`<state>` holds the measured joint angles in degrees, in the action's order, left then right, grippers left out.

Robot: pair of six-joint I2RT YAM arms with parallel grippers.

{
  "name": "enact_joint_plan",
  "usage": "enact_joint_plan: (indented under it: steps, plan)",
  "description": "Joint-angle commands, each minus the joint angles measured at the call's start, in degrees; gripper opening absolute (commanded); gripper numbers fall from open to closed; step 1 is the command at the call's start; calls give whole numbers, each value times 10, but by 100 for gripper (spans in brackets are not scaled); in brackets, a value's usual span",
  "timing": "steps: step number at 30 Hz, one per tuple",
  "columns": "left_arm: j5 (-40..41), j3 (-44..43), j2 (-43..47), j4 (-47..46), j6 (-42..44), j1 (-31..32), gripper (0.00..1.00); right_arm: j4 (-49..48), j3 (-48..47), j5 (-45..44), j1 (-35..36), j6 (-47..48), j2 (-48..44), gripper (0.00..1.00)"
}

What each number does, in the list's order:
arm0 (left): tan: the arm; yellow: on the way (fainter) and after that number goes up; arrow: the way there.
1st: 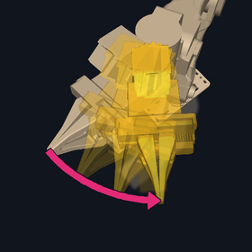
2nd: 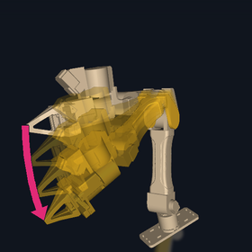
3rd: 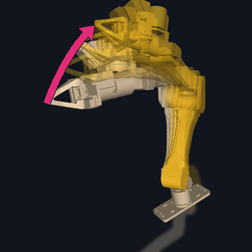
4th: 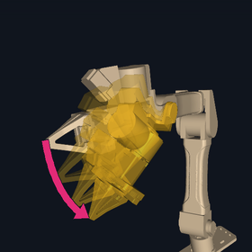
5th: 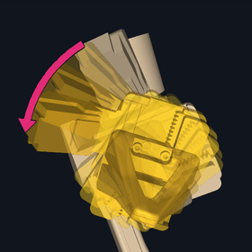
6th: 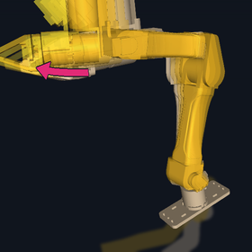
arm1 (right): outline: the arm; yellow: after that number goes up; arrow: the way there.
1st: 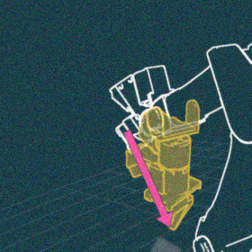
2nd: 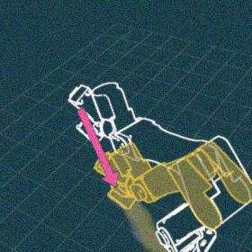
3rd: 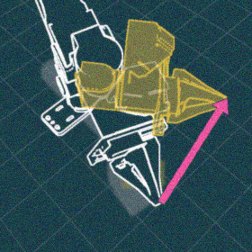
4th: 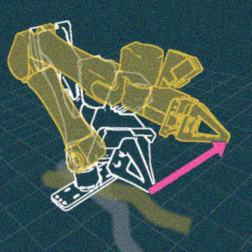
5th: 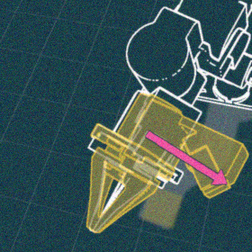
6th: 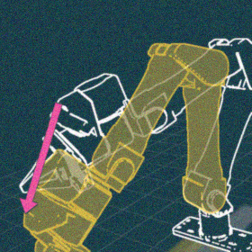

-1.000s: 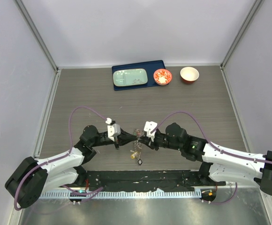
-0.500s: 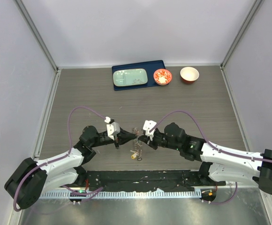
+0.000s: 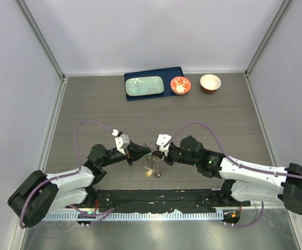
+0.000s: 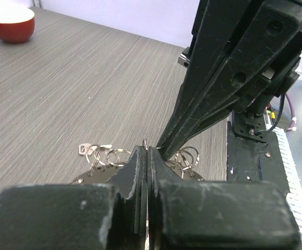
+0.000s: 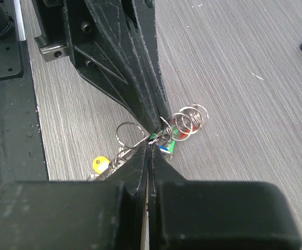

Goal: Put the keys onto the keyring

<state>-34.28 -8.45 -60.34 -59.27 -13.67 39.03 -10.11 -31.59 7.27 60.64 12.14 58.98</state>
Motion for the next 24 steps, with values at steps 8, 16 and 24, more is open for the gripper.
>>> enact_joint_plan:
  steps: [8, 16, 24]
  plan:
    - [85, 15, -67, -237, -42, 24, 10, -2, -34, -9, 5, 60, -2, 1]
    - [98, -8, 40, 0, 4, 22, 43, 90, -77, -49, 6, 125, -19, 1]
    - [81, -39, 125, 176, 94, 11, 47, 127, -95, -39, 6, 139, -12, 1]
